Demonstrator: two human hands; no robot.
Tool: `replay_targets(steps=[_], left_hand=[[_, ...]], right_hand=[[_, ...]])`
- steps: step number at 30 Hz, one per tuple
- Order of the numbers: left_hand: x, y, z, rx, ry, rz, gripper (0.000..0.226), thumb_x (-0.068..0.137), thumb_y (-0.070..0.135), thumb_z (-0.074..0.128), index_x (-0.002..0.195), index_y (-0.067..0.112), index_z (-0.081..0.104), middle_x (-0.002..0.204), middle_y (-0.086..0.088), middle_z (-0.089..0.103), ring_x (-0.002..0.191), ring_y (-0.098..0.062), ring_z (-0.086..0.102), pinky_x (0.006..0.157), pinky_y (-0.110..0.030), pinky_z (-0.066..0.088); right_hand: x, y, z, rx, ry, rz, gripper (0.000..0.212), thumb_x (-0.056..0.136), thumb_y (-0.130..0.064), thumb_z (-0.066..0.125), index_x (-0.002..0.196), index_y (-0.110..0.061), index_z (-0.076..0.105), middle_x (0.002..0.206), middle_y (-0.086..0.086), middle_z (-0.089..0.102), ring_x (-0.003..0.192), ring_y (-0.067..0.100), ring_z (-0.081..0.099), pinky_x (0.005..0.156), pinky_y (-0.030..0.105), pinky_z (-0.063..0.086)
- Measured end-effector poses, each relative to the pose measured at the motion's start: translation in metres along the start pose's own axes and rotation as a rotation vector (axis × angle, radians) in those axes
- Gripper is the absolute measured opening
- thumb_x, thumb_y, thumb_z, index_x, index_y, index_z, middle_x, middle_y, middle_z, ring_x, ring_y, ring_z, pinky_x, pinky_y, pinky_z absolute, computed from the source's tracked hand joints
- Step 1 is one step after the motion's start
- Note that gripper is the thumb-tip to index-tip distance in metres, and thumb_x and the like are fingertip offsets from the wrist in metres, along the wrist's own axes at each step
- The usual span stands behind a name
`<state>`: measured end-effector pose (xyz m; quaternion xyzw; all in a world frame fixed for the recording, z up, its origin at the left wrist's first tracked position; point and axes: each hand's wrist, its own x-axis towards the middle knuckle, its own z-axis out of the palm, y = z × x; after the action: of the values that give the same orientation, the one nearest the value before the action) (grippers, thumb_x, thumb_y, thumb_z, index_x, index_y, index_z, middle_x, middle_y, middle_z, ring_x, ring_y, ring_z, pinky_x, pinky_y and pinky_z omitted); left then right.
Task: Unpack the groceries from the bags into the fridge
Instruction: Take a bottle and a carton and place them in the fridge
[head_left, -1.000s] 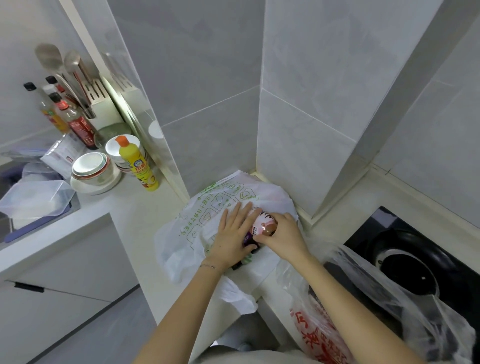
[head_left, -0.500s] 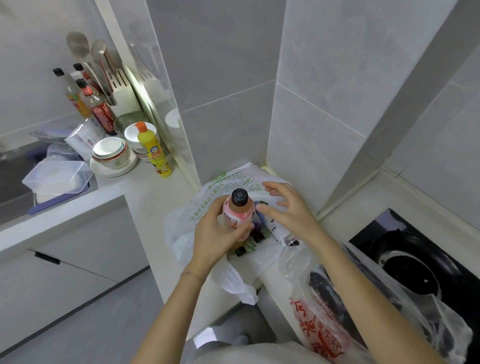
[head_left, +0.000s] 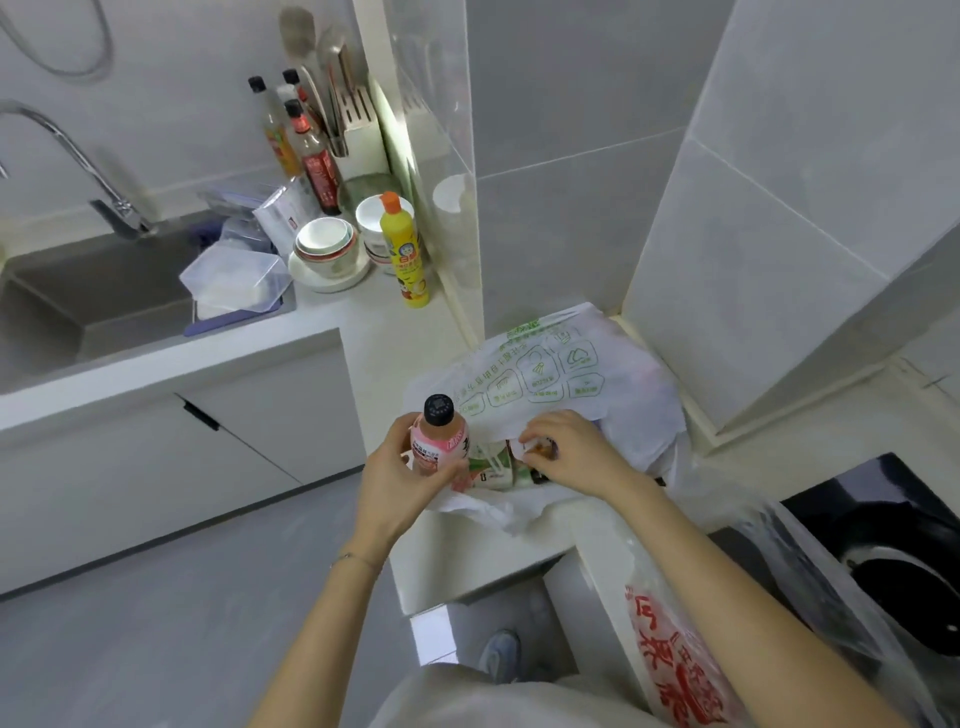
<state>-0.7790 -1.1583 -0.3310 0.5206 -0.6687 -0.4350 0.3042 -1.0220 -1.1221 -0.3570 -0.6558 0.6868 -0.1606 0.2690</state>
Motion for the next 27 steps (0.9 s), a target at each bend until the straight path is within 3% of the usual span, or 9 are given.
replay_targets(steps=[7,11,15,21,27], left_hand=[[-0.005,-0.014,0.011,-0.069,0.074,-0.038,0.058,0.068,0.019,0.087,0.117,0.030,0.057,0.106,0.021,0.066,0.097,0.004,0.062,0.078,-0.011,0.047],[0.000,-0.019,0.013,-0.164,0.116,-0.087,0.052,0.073,0.011,0.084,0.116,0.022,0.058,0.107,0.010,0.067,0.093,0.002,0.062,0.075,-0.009,0.047],[0.003,-0.028,0.016,-0.220,0.100,-0.114,0.052,0.073,0.008,0.083,0.117,0.020,0.058,0.109,0.005,0.067,0.096,0.000,0.063,0.076,-0.012,0.049],[0.004,-0.045,0.017,-0.186,0.035,-0.105,0.055,0.071,0.014,0.085,0.117,0.024,0.057,0.108,0.017,0.065,0.102,-0.004,0.062,0.084,-0.022,0.052],[0.010,-0.051,0.012,-0.184,-0.047,-0.086,0.056,0.069,0.018,0.087,0.112,0.024,0.052,0.102,0.017,0.063,0.098,-0.006,0.062,0.085,-0.027,0.053]], right_hand=[[0.006,-0.004,0.030,-0.111,0.006,0.050,0.041,0.089,-0.034,0.063,0.127,-0.018,0.059,0.130,-0.001,0.054,0.124,0.022,0.040,0.102,0.030,0.030],[0.005,-0.003,0.049,-0.105,-0.061,0.137,0.064,0.088,-0.046,0.062,0.144,-0.023,0.040,0.155,-0.001,0.028,0.142,0.020,0.020,0.115,0.035,0.016],[0.013,-0.009,0.069,-0.143,-0.002,0.218,0.067,0.085,-0.052,0.062,0.139,-0.017,0.043,0.160,-0.001,0.017,0.147,0.022,0.009,0.118,0.038,0.010],[0.019,-0.019,0.095,-0.229,0.038,0.318,0.066,0.084,-0.060,0.058,0.128,-0.011,0.054,0.162,0.000,0.002,0.149,0.022,-0.003,0.119,0.040,0.004],[0.023,-0.029,0.109,-0.285,0.100,0.404,0.075,0.084,-0.058,0.058,0.135,-0.004,0.048,0.162,0.001,0.002,0.149,0.025,-0.005,0.120,0.043,0.007]])
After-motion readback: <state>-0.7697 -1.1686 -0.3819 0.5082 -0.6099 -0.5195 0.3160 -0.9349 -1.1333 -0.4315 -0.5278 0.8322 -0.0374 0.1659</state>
